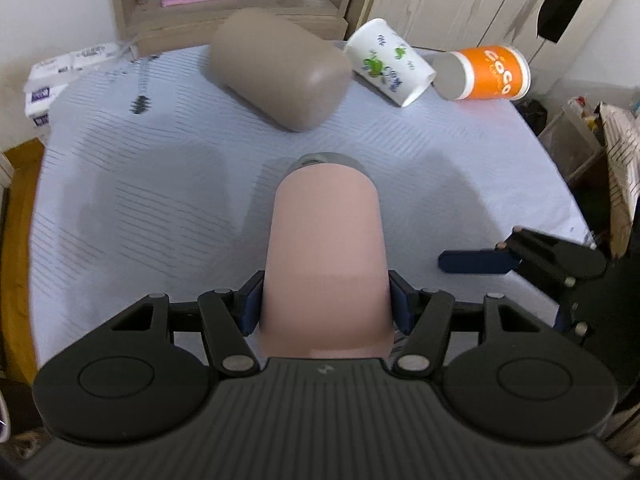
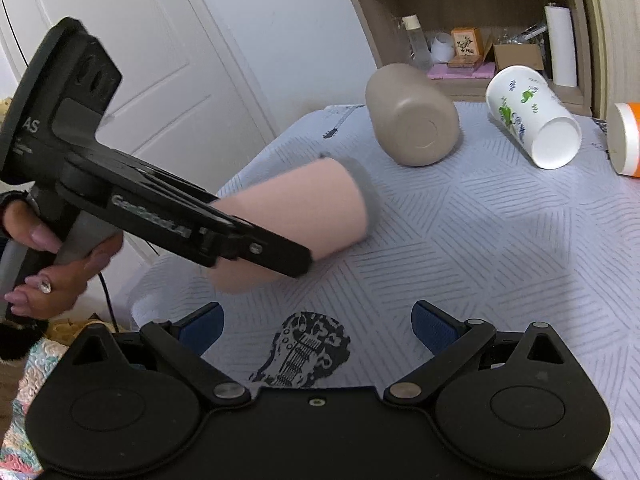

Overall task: Flip cup upright
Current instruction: 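Lift the pink tumbler with the left tool and rotate it lid-up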

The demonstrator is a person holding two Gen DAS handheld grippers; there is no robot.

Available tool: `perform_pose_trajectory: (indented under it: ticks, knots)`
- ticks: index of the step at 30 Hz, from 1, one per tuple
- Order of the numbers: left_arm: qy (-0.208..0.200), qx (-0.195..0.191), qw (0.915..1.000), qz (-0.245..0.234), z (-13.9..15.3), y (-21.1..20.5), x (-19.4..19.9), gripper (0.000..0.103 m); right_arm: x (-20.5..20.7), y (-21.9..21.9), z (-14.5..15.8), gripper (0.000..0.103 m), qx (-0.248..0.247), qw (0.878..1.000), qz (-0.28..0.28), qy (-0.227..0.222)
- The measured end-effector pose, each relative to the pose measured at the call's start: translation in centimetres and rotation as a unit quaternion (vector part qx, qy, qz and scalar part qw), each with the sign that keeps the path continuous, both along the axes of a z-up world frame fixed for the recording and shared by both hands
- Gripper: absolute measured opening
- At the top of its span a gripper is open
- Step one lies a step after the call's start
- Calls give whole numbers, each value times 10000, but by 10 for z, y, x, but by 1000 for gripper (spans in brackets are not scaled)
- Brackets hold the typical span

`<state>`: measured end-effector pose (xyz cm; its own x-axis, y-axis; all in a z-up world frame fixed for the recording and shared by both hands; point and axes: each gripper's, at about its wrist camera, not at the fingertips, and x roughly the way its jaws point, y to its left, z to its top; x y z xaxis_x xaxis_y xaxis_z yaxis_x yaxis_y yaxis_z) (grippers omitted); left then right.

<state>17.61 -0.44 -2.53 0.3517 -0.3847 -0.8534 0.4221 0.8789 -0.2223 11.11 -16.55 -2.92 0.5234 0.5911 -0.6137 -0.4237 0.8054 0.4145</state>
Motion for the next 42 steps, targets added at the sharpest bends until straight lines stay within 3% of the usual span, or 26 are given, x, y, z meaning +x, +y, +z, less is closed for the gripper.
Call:
perform_pose_trajectory:
  ticks: [5,9,12,16,20,30,33,36,42]
  knots:
    - [232,-391,9987,234,-8,-17,3,60,-3,-8,2,102,57,10000,-81,-8]
    - [774,-572,9951,218,-20,-29,13,61,-4,-10,2,102,16,10000,-84,38]
    - [784,-526,9953,221,-19,-35,15,60,-6,-13,1,102,13,9999,-109,17]
    - [700,-468,9964,-17,-14,-38,14,76,-2,-16,-1,102,122,9998,-123,137]
    - [512,-484,9974,-171,-5,-34,13,77,0,-19,-2,102,365,9988,-70,321]
    - [601,-1218,9903,-306,-5,-24,31,73,43,-29,-7,102,812,9896,-400,1119]
    - [693,-1303,9886,-281,-10,-23,36,68,46,-29,-7,101,695,9905,-425,1105]
    - [738,-1419,9866,-323,-13,-22,39,67,46,-29,-3,90,494,9921,-519,1034]
    - [587,-1477,9858,-538,-14,-25,32,60,36,-34,-4,85,635,9909,-510,1067]
